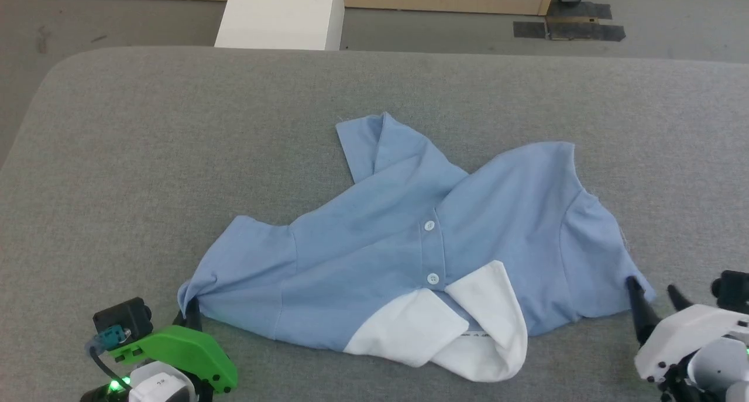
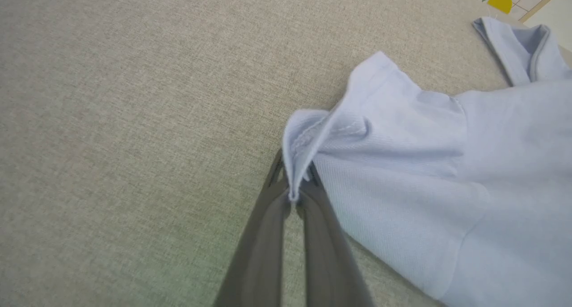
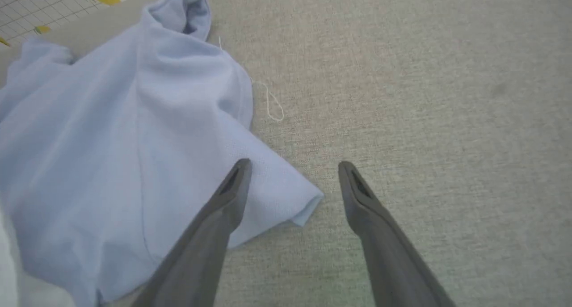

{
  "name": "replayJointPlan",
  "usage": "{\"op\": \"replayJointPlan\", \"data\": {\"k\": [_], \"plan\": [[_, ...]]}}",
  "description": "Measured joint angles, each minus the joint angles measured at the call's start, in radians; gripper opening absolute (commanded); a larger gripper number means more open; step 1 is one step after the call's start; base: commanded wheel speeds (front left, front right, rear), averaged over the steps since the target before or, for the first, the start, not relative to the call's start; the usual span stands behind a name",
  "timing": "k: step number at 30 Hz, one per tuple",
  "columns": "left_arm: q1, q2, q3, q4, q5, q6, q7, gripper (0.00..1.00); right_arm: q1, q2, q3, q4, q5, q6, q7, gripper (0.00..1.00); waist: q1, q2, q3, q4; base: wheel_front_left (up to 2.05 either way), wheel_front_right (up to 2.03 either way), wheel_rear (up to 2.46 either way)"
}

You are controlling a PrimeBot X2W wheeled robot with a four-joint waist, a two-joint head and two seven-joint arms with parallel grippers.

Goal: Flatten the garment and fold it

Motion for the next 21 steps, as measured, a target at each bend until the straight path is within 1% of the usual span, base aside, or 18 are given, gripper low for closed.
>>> {"op": "replayJointPlan", "data": {"k": [5, 10, 11, 12, 13, 18, 21], "plan": [[-0.001, 0.0, -0.006, -0.001, 0.0, 0.0, 0.0, 0.0, -0.044, 0.001, 0.015, 0.044, -0.008, 0.0, 0.154, 1.0, 0.0, -0.0001, 0.018, 0.008, 0.0, 0.0, 0.0], [-0.001, 0.0, -0.012, 0.0, 0.0, 0.001, 0.0, 0.0, -0.093, -0.005, 0.023, 0.045, -0.063, 0.0, 0.313, 1.0, 0.0, -0.0001, 0.033, 0.014, 0.0, 0.0, 0.0], [-0.001, 0.0, -0.013, 0.0, -0.001, 0.001, 0.0, 0.0, -0.099, -0.007, 0.024, 0.042, -0.066, 0.0, 0.34, 0.51, 0.0, 0.0, 0.034, 0.015, 0.0, 0.0, 0.0], [-0.002, 0.0, -0.015, 0.001, -0.001, 0.001, 0.0, 0.0, -0.103, -0.009, 0.025, 0.036, -0.07, 0.0, 0.366, 0.31, 0.0, -0.0001, 0.034, 0.015, 0.0, 0.0, 0.0], [-0.002, 0.0, -0.017, 0.002, -0.001, 0.001, 0.0, 0.0, -0.106, -0.011, 0.029, 0.03, -0.075, 0.0, 0.379, 0.0, 0.0, -0.0001, 0.033, 0.016, 0.0, 0.0, 0.0], [-0.002, -0.002, -0.027, 0.002, -0.007, -0.002, -0.002, 0.0, -0.095, -0.001, 0.035, 0.0, -0.058, 0.0, 0.399, 0.0, 0.0, -0.0001, 0.013, 0.015, 0.0, 0.0, 0.0], [-0.003, -0.014, -0.021, -0.027, -0.045, -0.032, -0.013, 0.0, -0.062, 0.003, 0.031, -0.051, -0.011, 0.0, 0.393, 0.0, 0.0, 0.0, -0.008, 0.013, 0.0, 0.0, 0.0]]}}
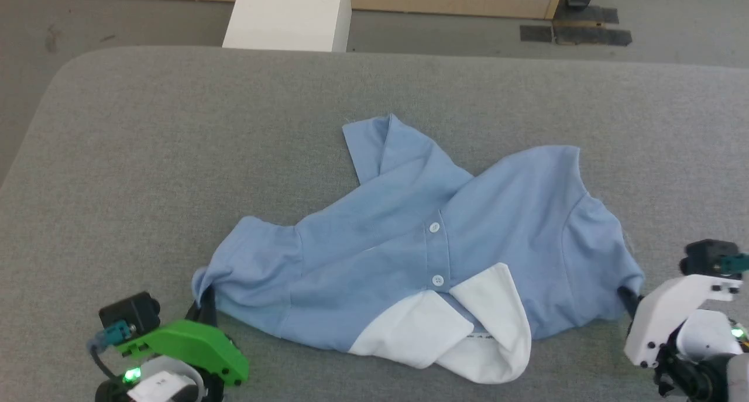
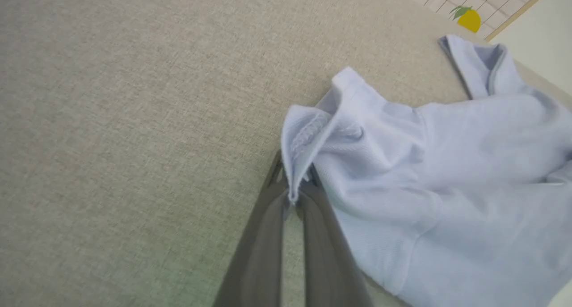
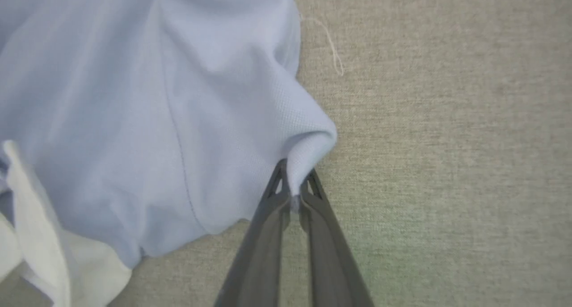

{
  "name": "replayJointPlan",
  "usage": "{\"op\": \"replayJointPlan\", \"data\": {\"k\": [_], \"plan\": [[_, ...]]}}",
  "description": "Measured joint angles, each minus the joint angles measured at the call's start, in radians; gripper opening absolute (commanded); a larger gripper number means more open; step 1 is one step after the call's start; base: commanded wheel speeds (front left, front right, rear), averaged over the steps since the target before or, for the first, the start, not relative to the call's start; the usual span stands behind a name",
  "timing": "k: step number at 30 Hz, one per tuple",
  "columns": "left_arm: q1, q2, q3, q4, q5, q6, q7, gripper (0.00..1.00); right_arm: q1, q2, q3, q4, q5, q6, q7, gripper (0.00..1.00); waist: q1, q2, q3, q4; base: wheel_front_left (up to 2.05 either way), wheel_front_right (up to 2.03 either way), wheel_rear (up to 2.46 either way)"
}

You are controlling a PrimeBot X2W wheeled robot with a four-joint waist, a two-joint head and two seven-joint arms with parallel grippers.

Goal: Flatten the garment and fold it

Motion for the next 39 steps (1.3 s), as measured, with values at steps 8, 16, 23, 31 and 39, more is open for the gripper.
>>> {"op": "replayJointPlan", "data": {"k": [8, 16, 23, 31, 39], "plan": [[-0.109, -0.009, 0.032, -0.189, -0.143, -0.077, 0.043, 0.0, -0.028, -0.051, 0.024, -0.238, 0.029, 0.0, 0.044, 0.0, 0.0, 0.0, -0.032, -0.027, 0.0, 0.0, 0.0], [-0.476, -0.03, 0.077, -0.293, -0.323, -0.069, 0.158, 0.0, -0.352, -0.294, 0.115, -0.302, 0.029, 0.0, 0.15, 0.0, 0.0, 0.0, 0.023, -0.055, 0.0, 0.0, 0.0], [-0.944, 0.035, 0.084, -0.125, -0.249, -0.007, 0.178, 0.0, -0.822, -0.392, 0.233, -0.181, 0.005, 0.0, 0.169, 0.0, 0.0002, 0.0, 0.15, -0.074, 0.0, 0.0, 0.0], [-1.369, 0.05, 0.089, 0.054, -0.161, 0.015, 0.043, 0.0, -1.243, -0.374, 0.308, 0.002, -0.074, 0.0, 0.041, 0.0, 0.0003, 0.0, 0.304, -0.101, 0.0, 0.0, 0.0], [-1.593, 0.066, 0.097, 0.186, -0.136, -0.026, -0.086, 0.0, -1.519, -0.324, 0.306, 0.171, -0.145, 0.0, -0.199, 0.0, 0.0003, 0.0, 0.406, -0.139, 0.0, 0.0, 0.0]]}}
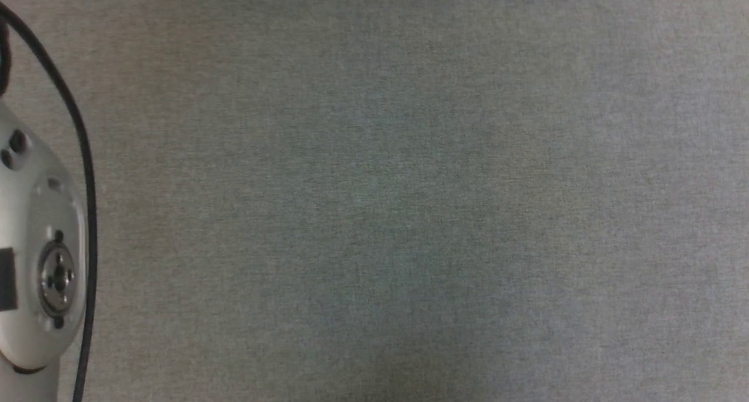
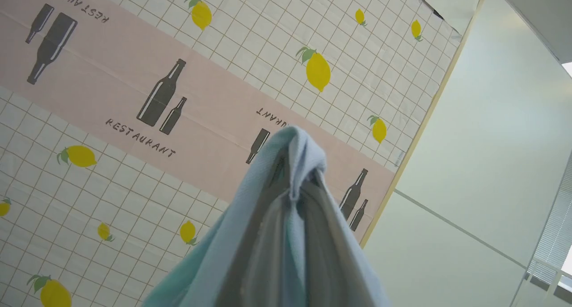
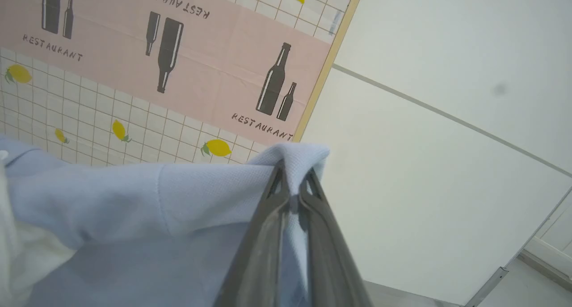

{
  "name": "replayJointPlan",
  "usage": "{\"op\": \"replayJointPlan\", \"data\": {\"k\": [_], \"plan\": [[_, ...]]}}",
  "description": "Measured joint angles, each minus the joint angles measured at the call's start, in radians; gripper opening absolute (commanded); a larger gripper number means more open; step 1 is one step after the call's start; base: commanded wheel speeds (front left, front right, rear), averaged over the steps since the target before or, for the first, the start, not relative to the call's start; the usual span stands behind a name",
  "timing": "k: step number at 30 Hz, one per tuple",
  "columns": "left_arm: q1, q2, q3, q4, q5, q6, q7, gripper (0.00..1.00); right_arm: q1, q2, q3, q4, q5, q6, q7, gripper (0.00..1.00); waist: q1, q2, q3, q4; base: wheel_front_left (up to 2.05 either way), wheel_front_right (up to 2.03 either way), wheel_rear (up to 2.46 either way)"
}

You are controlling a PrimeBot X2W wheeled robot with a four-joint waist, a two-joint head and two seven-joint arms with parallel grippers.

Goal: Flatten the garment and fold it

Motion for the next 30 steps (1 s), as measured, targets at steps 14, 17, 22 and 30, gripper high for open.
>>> {"op": "replayJointPlan", "data": {"k": [14, 17, 22, 30], "plan": [[0.439, 0.078, -0.022, 0.153, -0.005, -0.103, 0.034, 0.0, 0.377, 0.012, 0.079, 0.154, 0.181, 0.0, -0.082, 0.0, -0.0001, 0.0, -0.071, 0.011, 0.0, 0.0, 0.0], [0.604, 0.094, -0.039, 0.129, 0.001, -0.12, 0.049, 0.0, 0.541, 0.007, 0.074, 0.132, 0.241, 0.0, -0.065, 0.0, -0.0002, 0.0, -0.113, 0.016, 0.0, 0.0, 0.0], [0.909, 0.109, -0.044, 0.025, 0.003, -0.116, 0.085, 0.0, 0.835, 0.028, -0.012, 0.01, 0.302, 0.0, -0.024, 0.0, -0.0004, 0.0, -0.198, 0.025, 0.0, 0.0, 0.0], [1.346, 0.093, -0.03, -0.158, -0.004, -0.038, 0.117, 0.0, 1.276, 0.151, -0.221, -0.241, 0.31, 0.0, 0.08, 0.0, -0.0004, 0.0, -0.332, 0.035, 0.0, 0.0, 0.0]]}}
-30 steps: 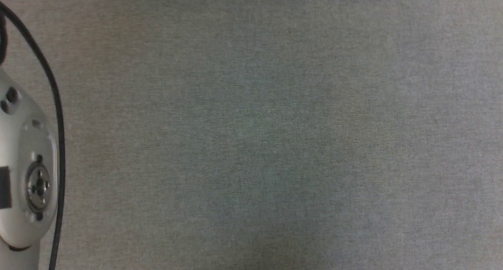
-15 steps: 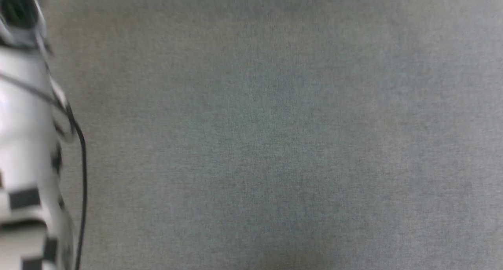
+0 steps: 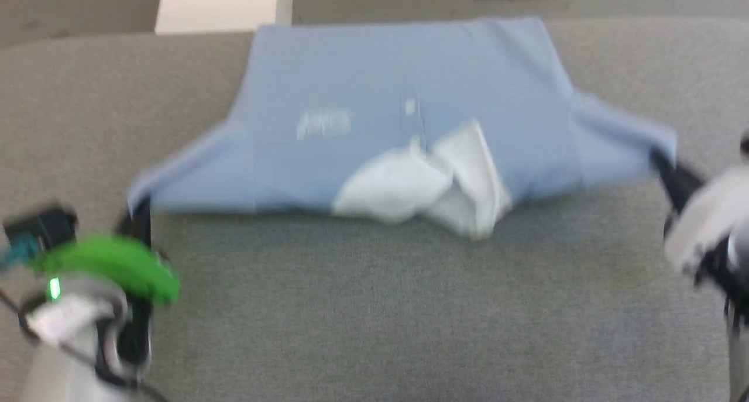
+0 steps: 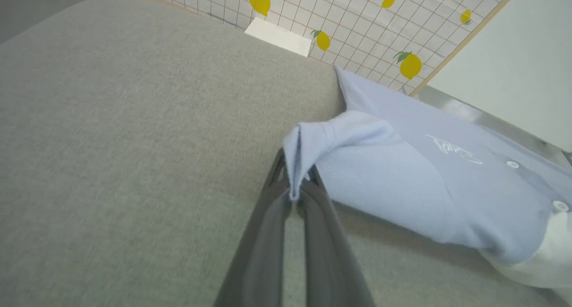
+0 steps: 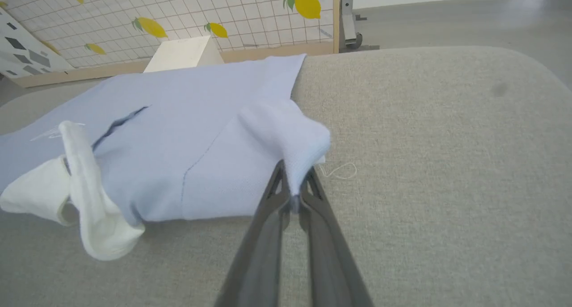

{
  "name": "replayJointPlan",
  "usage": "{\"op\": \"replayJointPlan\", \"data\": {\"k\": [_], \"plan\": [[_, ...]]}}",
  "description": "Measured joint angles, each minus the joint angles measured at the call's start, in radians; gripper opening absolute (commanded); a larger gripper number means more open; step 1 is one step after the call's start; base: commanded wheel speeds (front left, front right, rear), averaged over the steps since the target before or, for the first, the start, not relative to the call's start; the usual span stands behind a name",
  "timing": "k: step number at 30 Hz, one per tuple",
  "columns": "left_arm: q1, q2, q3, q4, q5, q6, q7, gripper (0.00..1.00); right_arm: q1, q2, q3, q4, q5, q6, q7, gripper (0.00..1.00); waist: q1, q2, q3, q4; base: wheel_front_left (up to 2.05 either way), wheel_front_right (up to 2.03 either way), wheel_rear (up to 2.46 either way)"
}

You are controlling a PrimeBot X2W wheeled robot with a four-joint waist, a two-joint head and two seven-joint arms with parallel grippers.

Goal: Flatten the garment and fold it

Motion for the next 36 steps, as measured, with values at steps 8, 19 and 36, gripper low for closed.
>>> {"op": "replayJointPlan", "data": {"k": [8, 19, 36], "plan": [[0.329, -0.004, 0.0, -0.15, 0.028, 0.083, 0.035, 0.0, 0.32, 0.154, -0.15, -0.179, -0.072, 0.0, 0.116, 0.0, 0.0, 0.0, -0.1, 0.003, 0.0, 0.0, 0.0], [0.537, -0.04, -0.017, -0.229, -0.004, 0.122, 0.114, 0.0, 0.493, 0.177, -0.242, -0.009, -0.069, 0.001, 0.176, 0.0, 0.0, 0.0, -0.106, 0.026, 0.0, 0.0, 0.0], [0.535, -0.047, -0.033, -0.247, -0.005, 0.131, 0.102, 0.0, 0.419, 0.172, -0.222, -0.047, -0.061, 0.0, -0.165, 1.0, 0.0, 0.0, -0.088, 0.043, 0.0, 0.0, 0.0]]}}
